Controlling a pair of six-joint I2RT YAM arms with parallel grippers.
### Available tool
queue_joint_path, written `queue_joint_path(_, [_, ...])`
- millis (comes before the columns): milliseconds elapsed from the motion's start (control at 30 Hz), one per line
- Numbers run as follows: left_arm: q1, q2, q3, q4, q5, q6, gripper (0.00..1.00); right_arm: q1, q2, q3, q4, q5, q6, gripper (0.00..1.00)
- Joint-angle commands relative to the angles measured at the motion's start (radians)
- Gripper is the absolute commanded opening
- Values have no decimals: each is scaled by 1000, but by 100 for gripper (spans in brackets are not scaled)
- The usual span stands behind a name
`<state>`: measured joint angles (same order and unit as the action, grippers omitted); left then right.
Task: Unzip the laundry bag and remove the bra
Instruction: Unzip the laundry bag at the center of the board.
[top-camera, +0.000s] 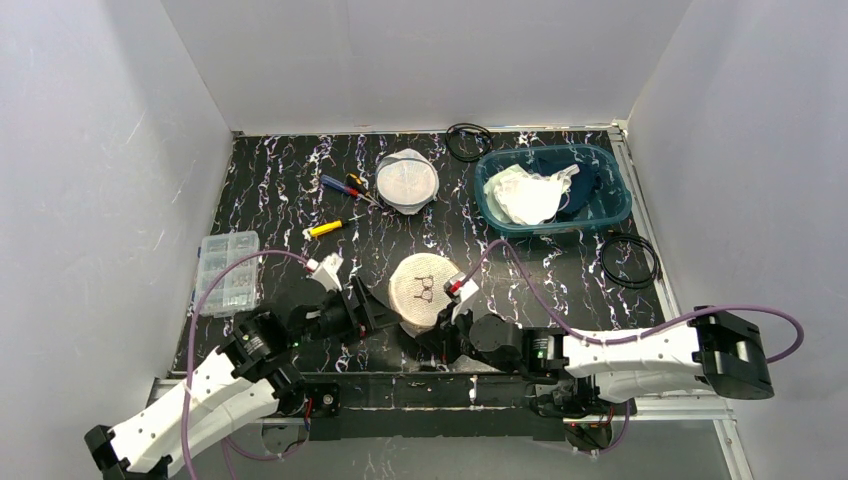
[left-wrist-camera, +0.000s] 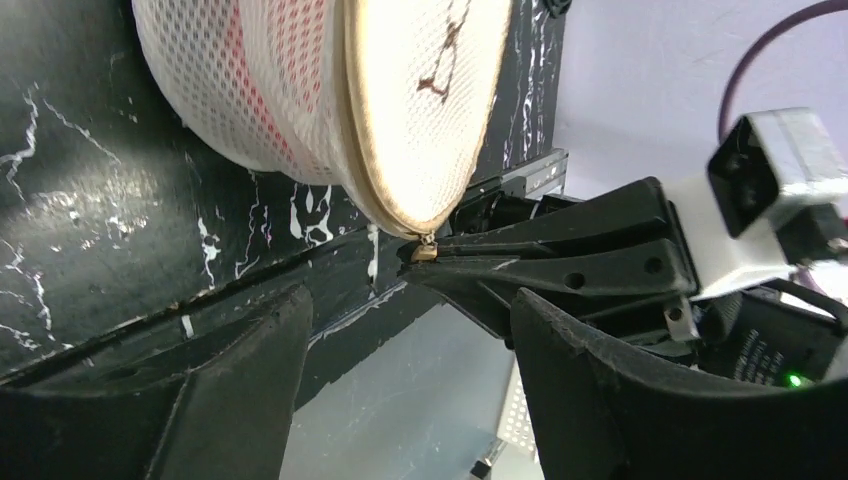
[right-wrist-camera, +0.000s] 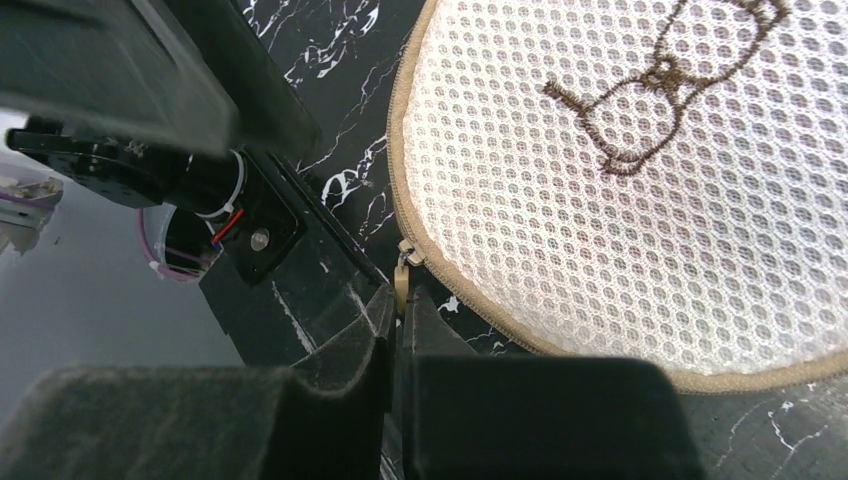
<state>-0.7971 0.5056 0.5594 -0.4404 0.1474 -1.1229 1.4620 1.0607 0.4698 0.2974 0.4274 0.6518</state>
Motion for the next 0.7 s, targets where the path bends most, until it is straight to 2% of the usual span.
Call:
queue_joint_path(0, [-80,41,-35,77,-113,-147,70,10,52,70,113,11,2,1])
queue_joint_path(133, [-115,141,-16,133,-134,-153,66,11,79,76,148,-5,2,1])
queue_joint_path(267, [-120,164,-22,167,-210,-170,58,18,84,81,154,-13,3,1])
queue_joint_path(367, [-121,175,-39,182,-234,-177,47,22,76,82,156,-21,0,1])
queue_joint_path(567, [-121,174,-22,111,-319,-164,27,30,30,76,119,-20,-3,1])
queue_joint_path(667, [-121,190,-4,99,-341,-135,10,33,1,61,94,-5,0,1])
